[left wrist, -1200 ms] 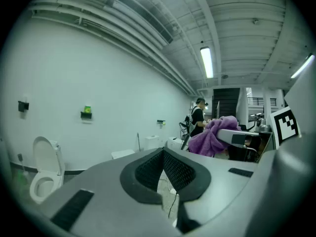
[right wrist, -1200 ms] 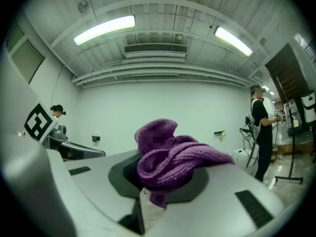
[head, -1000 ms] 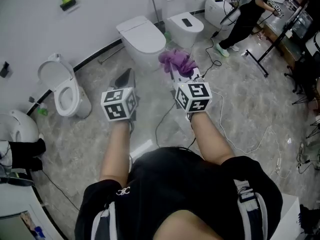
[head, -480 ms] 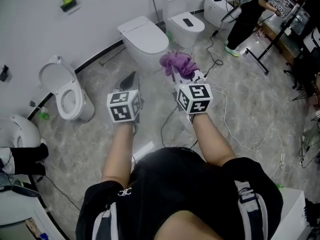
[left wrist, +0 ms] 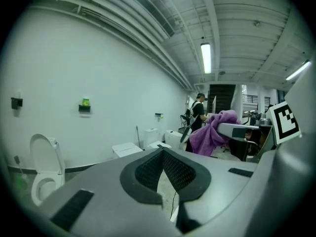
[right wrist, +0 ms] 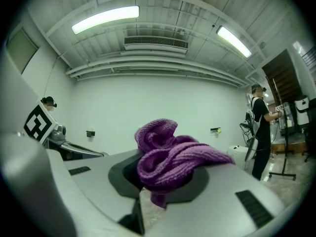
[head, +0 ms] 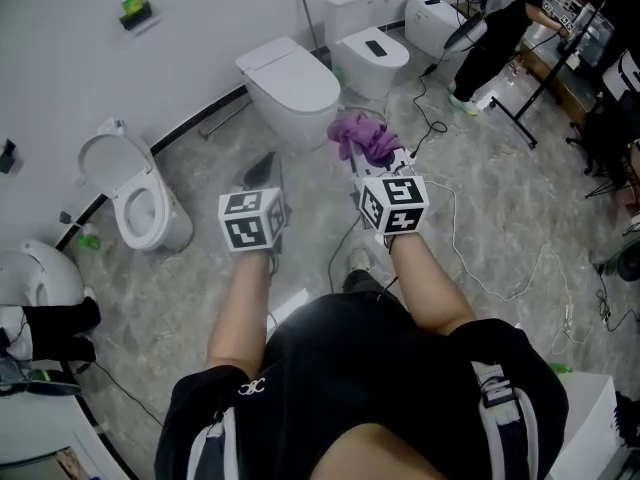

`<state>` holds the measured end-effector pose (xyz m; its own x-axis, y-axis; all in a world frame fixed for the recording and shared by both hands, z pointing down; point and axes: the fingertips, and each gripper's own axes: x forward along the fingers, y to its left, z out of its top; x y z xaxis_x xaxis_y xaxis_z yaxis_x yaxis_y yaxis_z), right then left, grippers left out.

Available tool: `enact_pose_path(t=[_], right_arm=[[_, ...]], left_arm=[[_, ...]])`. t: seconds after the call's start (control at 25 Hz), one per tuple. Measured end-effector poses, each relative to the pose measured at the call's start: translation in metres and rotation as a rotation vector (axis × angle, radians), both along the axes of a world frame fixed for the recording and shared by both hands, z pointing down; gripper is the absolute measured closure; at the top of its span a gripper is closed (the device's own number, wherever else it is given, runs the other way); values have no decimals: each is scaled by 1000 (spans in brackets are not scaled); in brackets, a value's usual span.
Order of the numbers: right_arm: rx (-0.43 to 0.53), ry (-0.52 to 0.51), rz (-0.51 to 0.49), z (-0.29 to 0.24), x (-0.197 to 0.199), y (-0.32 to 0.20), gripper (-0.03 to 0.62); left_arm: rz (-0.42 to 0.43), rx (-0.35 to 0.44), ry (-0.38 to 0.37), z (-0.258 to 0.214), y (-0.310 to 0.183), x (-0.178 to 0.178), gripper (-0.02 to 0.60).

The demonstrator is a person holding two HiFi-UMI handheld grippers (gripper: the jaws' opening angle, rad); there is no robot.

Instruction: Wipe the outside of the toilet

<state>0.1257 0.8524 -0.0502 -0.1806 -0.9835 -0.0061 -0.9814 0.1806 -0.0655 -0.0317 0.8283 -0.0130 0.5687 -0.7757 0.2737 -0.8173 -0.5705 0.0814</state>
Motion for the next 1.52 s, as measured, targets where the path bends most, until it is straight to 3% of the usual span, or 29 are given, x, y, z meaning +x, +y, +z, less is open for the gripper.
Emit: enact_pose_path(t=[0.4,0.56,1.16,1.36,1.52], right_arm=[[18,-18,-44,4,7,-98,523],[18,-30,-56,-2,23,-150,523],[11,-14,-116,8,107,-309,523],[21,9,-185,6,118,-345,523],[21,31,-235,7,110,-371,523]], left_arm=[[-56,-27,-43,14,-91,0,575],[-49,-25,-61,4,-143,18,575],[-83,-53,-21,3,-298,106,575],[-116,-70,-17,12,-333,119,575],[-144,-72,-12,18,-358,109,575]])
